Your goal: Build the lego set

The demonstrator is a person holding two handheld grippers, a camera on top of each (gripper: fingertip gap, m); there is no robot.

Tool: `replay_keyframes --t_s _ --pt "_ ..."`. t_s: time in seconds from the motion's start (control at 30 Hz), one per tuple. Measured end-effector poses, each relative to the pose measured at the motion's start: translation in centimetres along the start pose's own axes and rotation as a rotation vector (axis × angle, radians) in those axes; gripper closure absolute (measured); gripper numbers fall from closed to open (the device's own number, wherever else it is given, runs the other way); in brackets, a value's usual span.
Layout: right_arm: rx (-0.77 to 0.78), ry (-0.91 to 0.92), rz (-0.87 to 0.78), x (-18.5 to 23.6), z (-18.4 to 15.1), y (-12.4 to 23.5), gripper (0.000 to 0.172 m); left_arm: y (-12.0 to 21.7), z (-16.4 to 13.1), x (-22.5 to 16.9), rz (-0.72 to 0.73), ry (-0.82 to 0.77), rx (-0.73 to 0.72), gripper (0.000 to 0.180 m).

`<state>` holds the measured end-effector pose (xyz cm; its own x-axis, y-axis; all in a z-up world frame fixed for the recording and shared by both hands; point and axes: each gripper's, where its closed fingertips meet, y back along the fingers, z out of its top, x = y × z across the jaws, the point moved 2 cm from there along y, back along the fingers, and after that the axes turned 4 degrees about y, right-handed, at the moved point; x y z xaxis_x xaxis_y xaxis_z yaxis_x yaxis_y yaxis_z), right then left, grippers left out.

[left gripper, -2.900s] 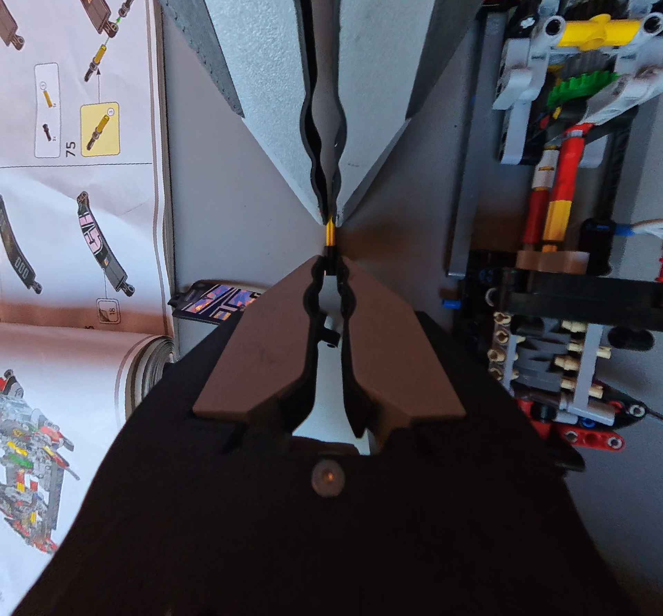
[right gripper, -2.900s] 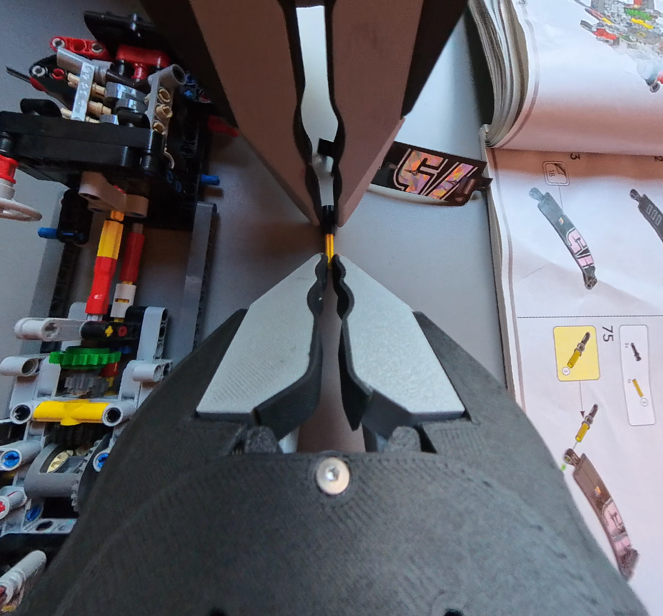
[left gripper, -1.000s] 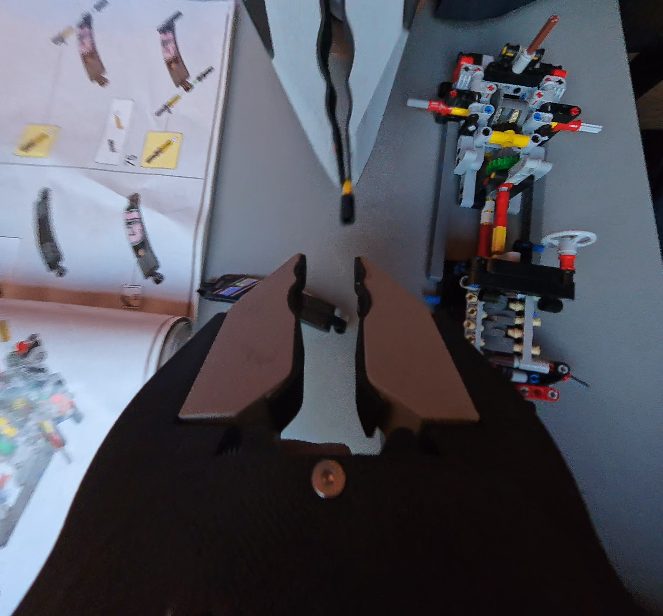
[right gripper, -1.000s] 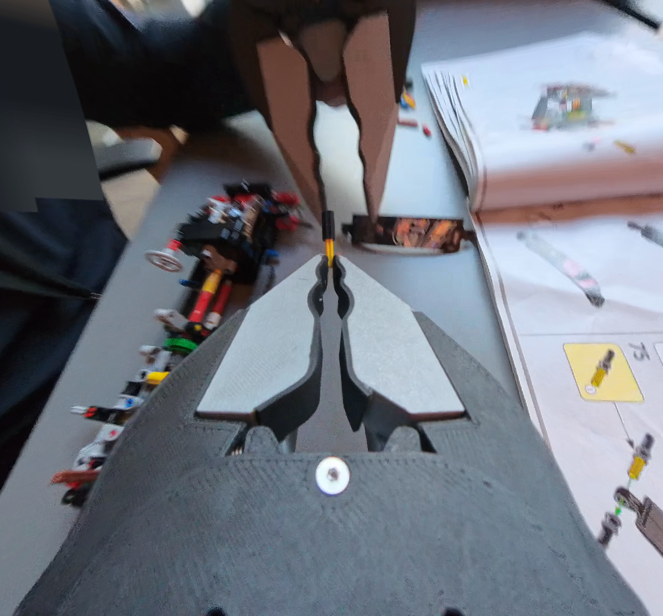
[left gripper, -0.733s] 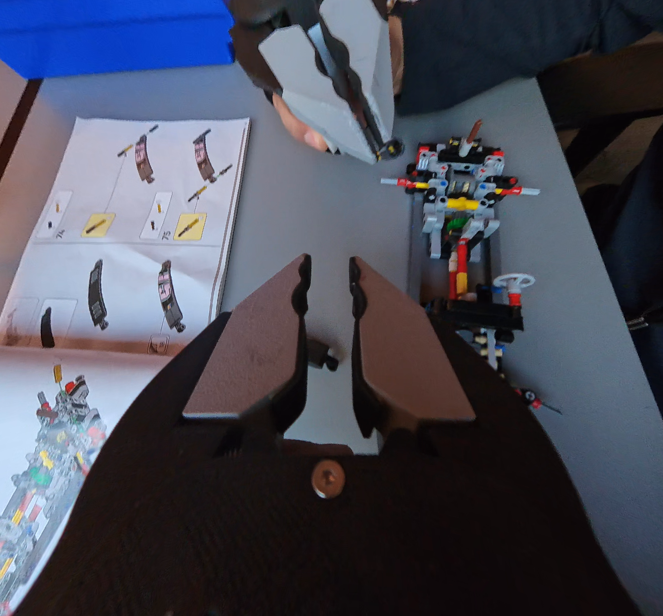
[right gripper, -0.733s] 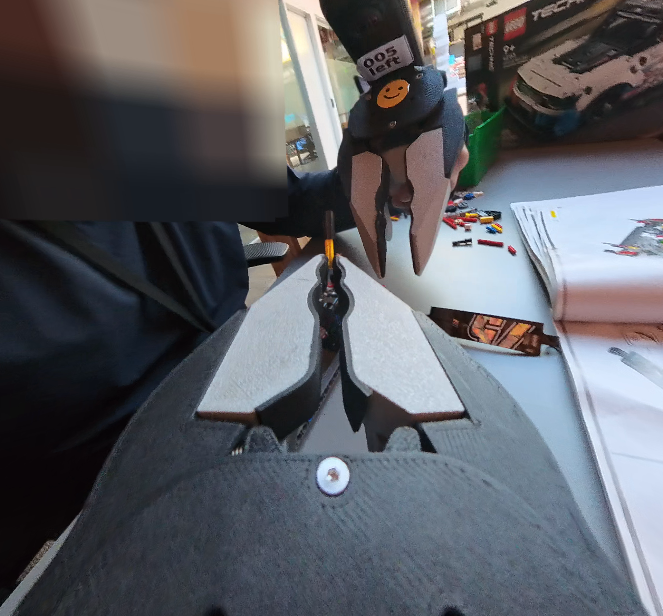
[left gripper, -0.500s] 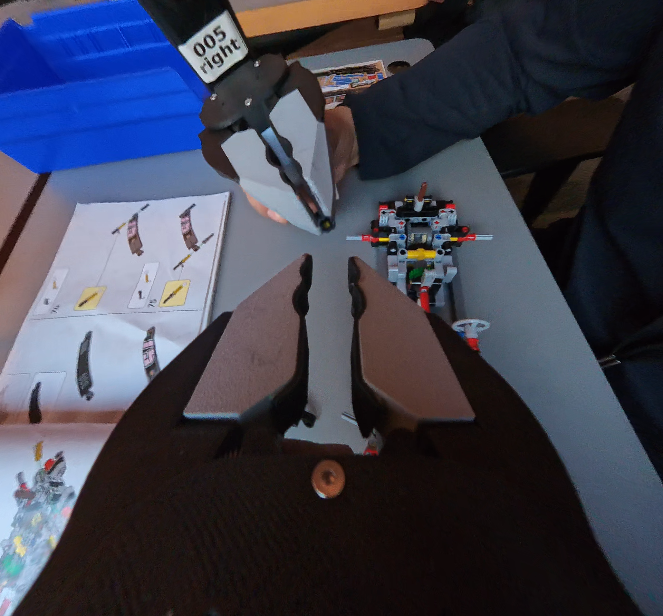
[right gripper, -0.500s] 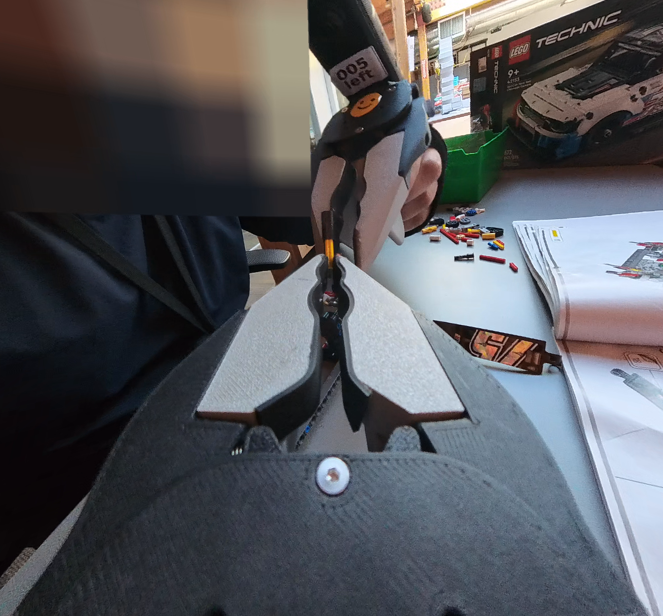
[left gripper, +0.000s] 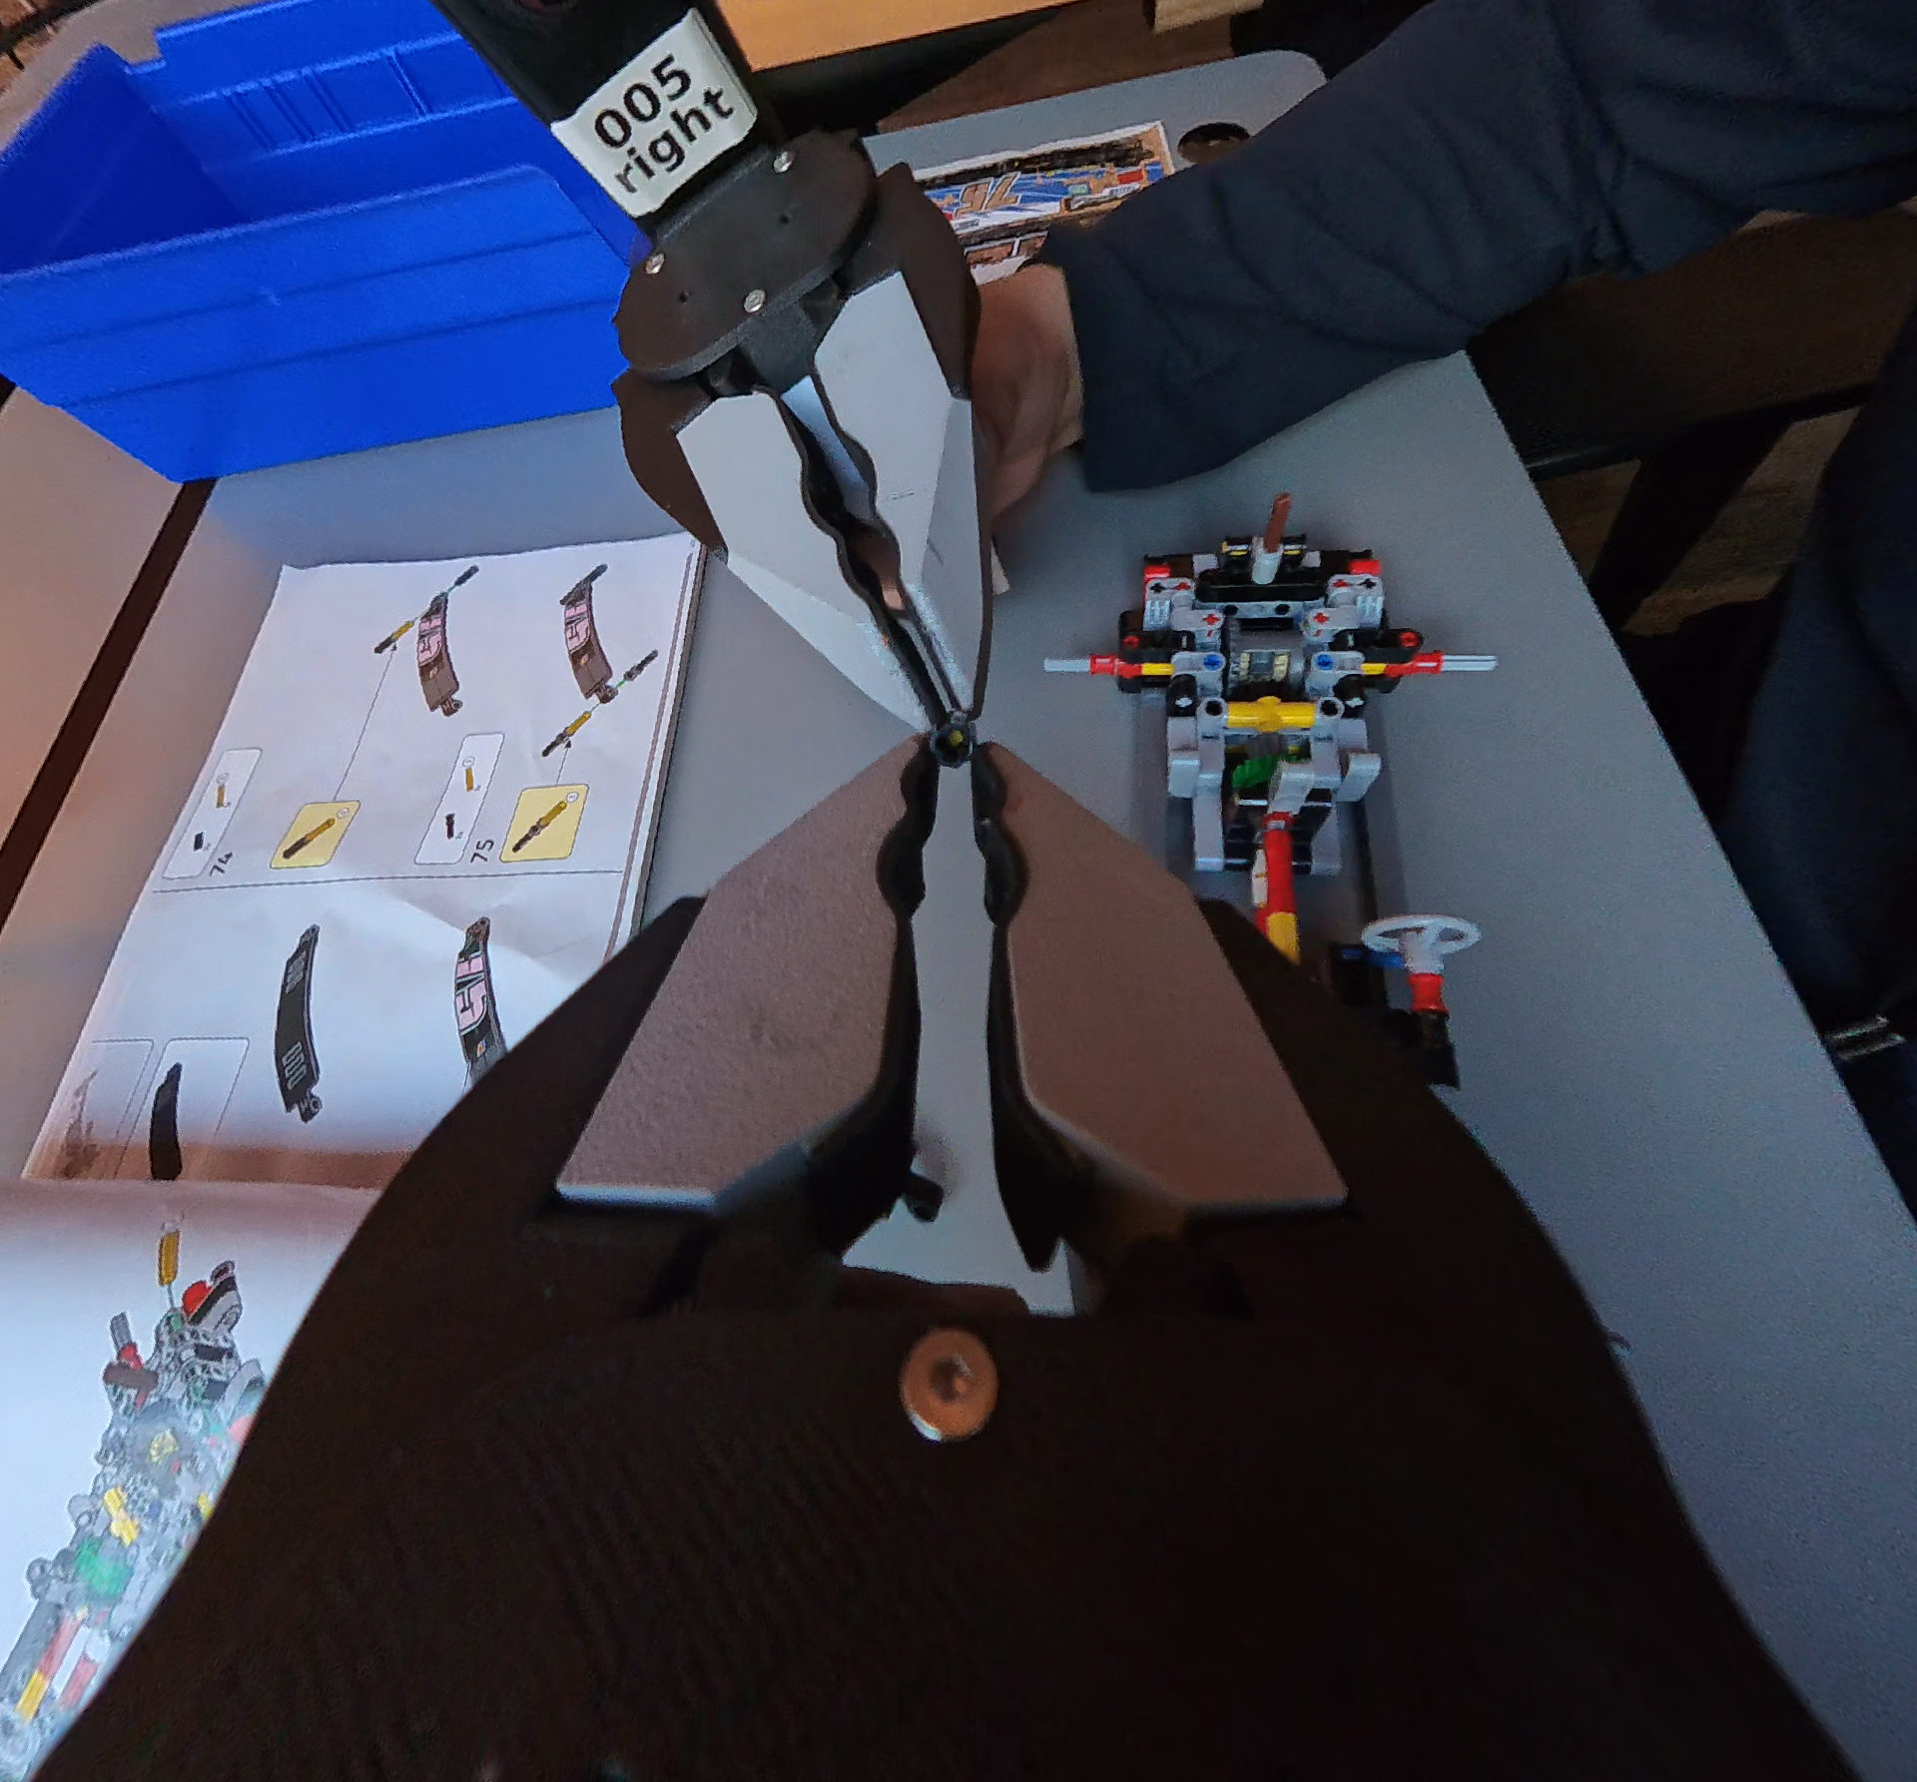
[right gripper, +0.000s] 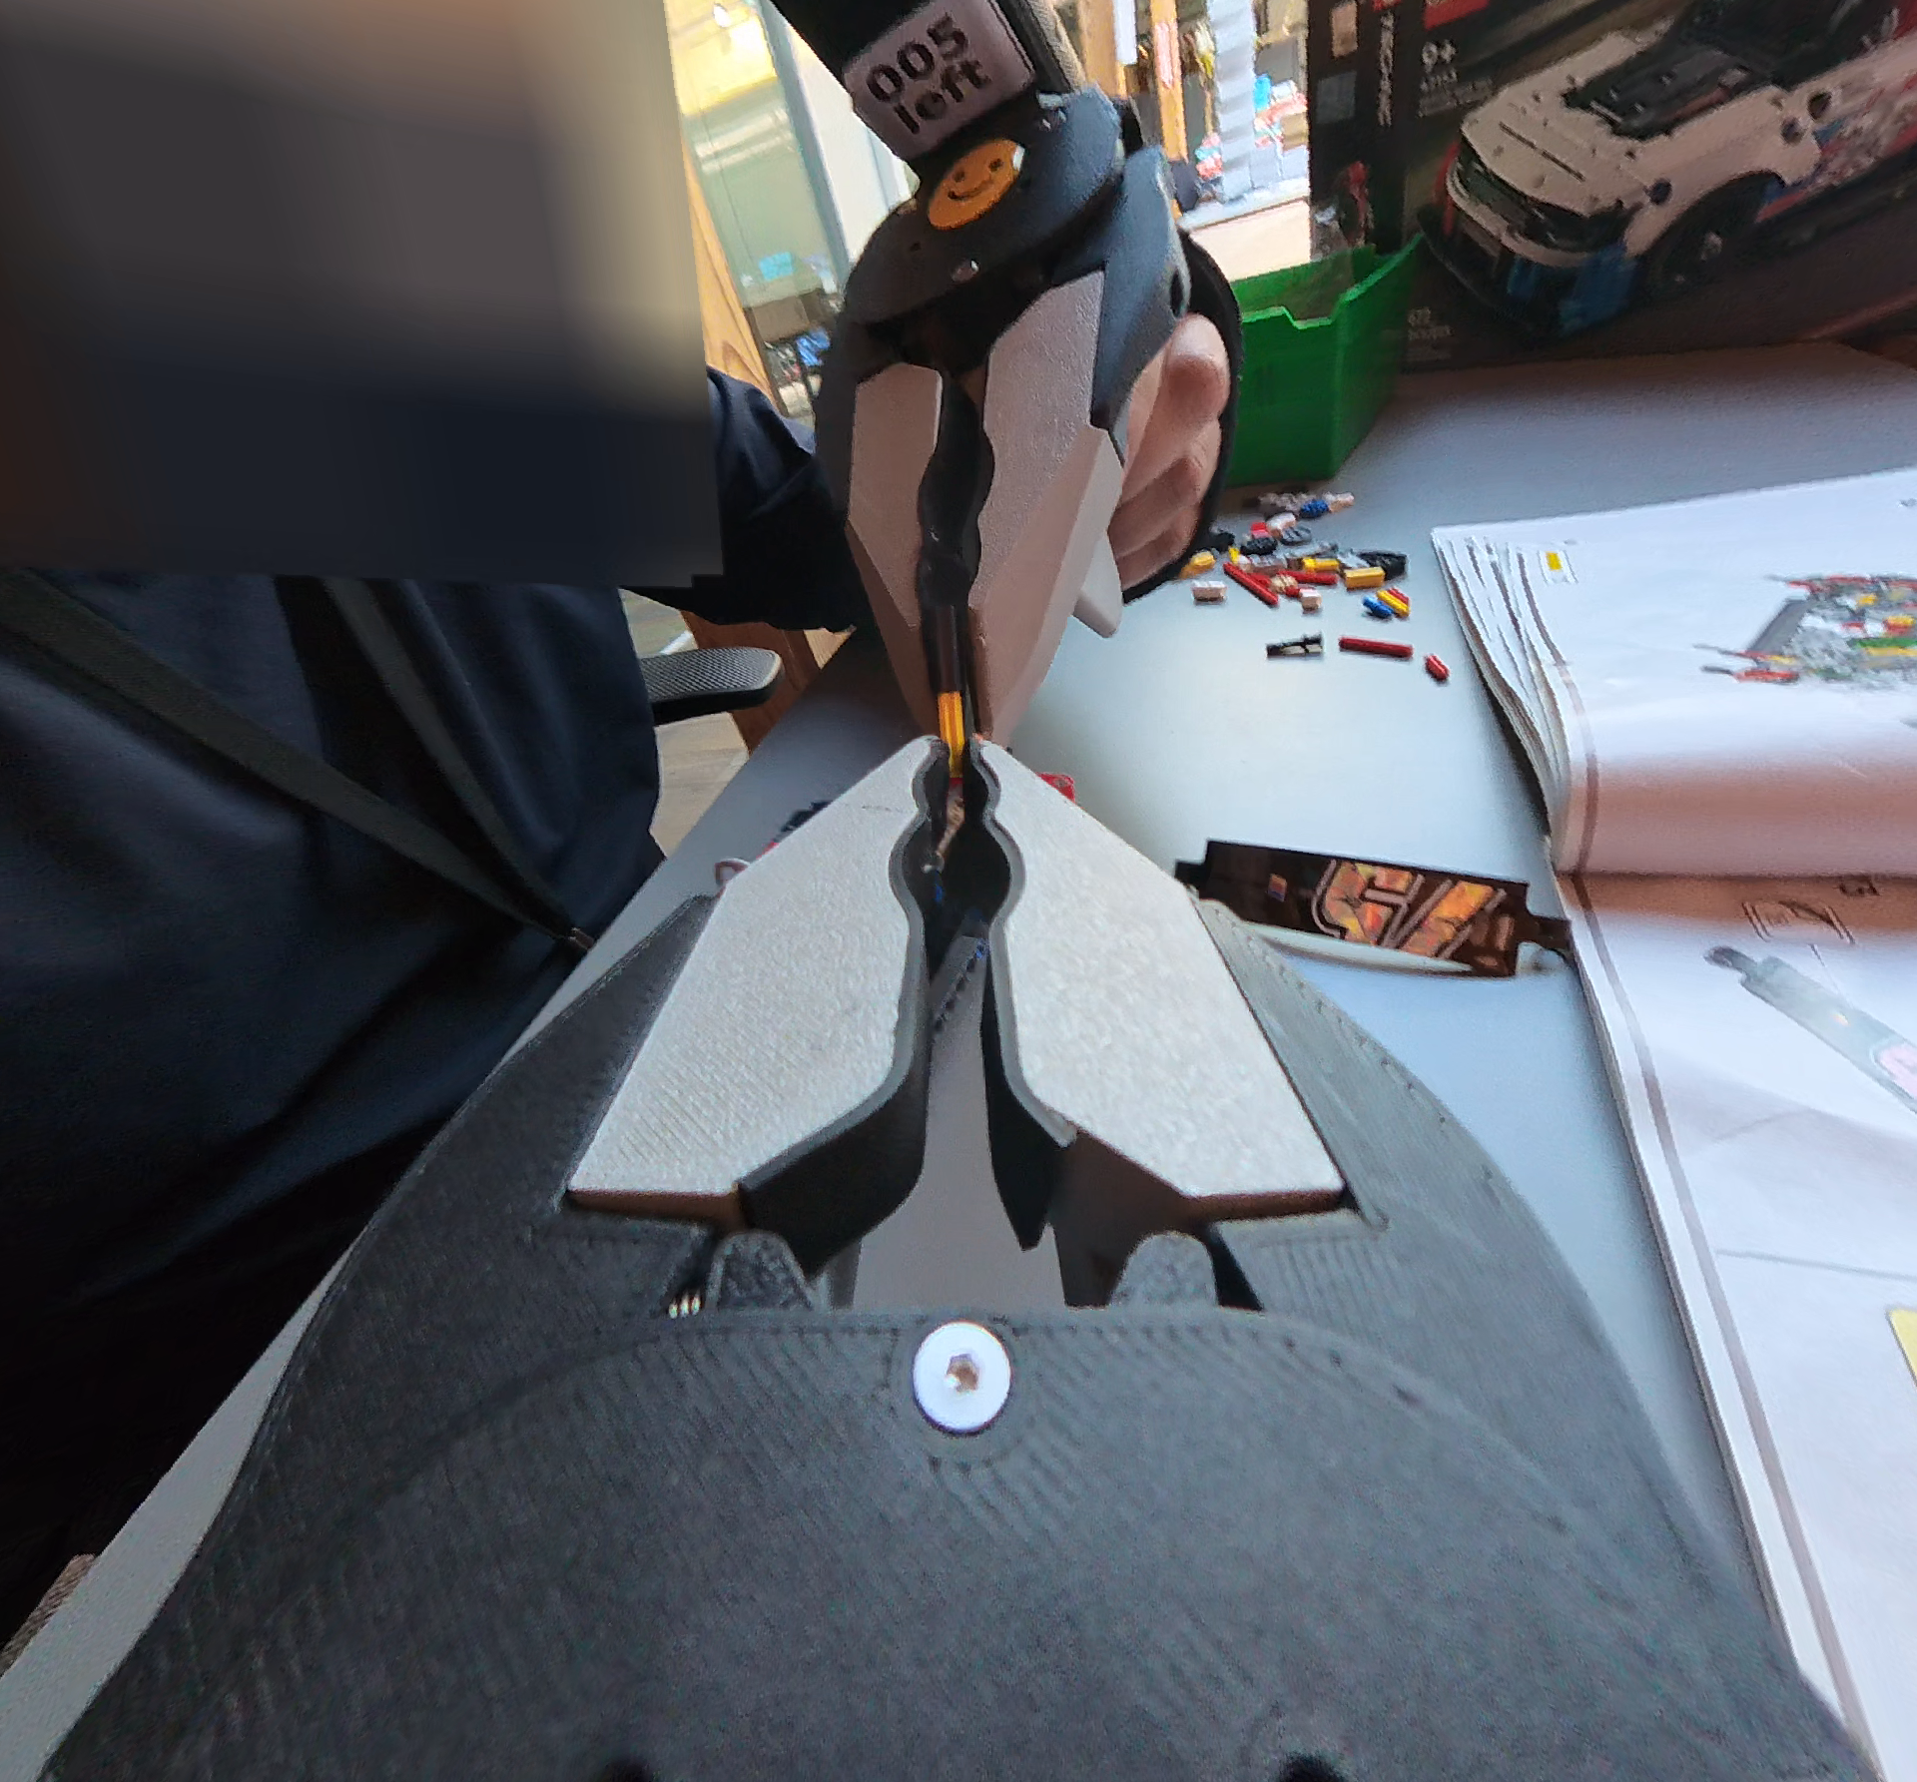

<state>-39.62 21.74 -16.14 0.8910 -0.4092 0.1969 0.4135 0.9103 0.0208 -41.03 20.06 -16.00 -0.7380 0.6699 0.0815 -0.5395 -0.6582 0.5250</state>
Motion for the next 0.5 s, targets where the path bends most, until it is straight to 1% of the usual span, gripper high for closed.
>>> replay_keyframes --t_s 0.13,0.33,0.5 --pt "0.05 -0.011 -0.062 -1.0 -0.7 0.1 0.172 -0.2 -1.4 0.5 -0.015 0.034 0.065 0.175" --pt "0.151 -0.017 -0.193 -2.9 -2.2 0.3 0.172 -0.8 -3.8 2.1 0.02 0.1 0.15 0.171" --pt "0.289 0.064 -0.323 -4.2 -3.6 0.5 0.172 -1.5 -5.5 2.9 0.041 0.157 0.211 0.169"
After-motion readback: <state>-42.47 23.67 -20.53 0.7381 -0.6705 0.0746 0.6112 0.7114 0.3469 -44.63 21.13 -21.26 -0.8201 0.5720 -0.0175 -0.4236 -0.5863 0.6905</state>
